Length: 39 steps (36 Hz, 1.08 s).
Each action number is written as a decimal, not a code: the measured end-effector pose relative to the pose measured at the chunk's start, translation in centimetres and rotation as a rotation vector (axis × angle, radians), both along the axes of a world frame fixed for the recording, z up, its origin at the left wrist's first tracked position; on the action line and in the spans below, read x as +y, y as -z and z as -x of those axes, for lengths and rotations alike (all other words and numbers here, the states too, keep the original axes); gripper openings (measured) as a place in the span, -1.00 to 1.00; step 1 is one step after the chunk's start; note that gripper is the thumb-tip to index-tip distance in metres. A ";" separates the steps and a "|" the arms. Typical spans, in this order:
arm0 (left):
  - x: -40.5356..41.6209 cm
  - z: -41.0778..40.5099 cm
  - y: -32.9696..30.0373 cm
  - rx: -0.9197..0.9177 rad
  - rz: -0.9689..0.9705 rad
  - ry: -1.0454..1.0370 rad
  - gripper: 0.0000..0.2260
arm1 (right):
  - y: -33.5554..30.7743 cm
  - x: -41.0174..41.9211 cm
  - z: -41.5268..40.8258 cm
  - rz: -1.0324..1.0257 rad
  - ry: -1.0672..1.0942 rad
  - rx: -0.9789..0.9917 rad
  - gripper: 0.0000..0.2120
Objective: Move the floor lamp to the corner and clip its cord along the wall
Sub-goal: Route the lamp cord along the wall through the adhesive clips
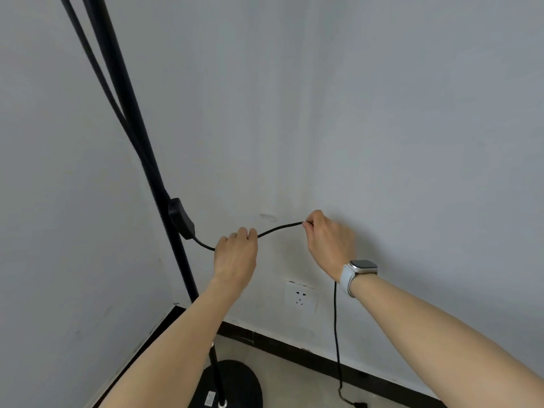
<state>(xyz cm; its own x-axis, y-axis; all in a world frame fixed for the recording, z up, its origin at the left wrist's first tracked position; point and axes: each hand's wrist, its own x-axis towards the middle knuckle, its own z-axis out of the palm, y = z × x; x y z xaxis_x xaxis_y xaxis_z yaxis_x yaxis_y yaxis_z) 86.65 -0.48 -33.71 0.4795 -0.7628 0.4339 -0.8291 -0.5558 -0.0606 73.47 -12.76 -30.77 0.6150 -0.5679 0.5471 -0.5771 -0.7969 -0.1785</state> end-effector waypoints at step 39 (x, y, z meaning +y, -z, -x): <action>-7.5 -2.1 0.3 0.048 0.397 0.075 -0.98 | 10.0 -6.1 5.6 -0.590 -0.267 -0.181 -0.88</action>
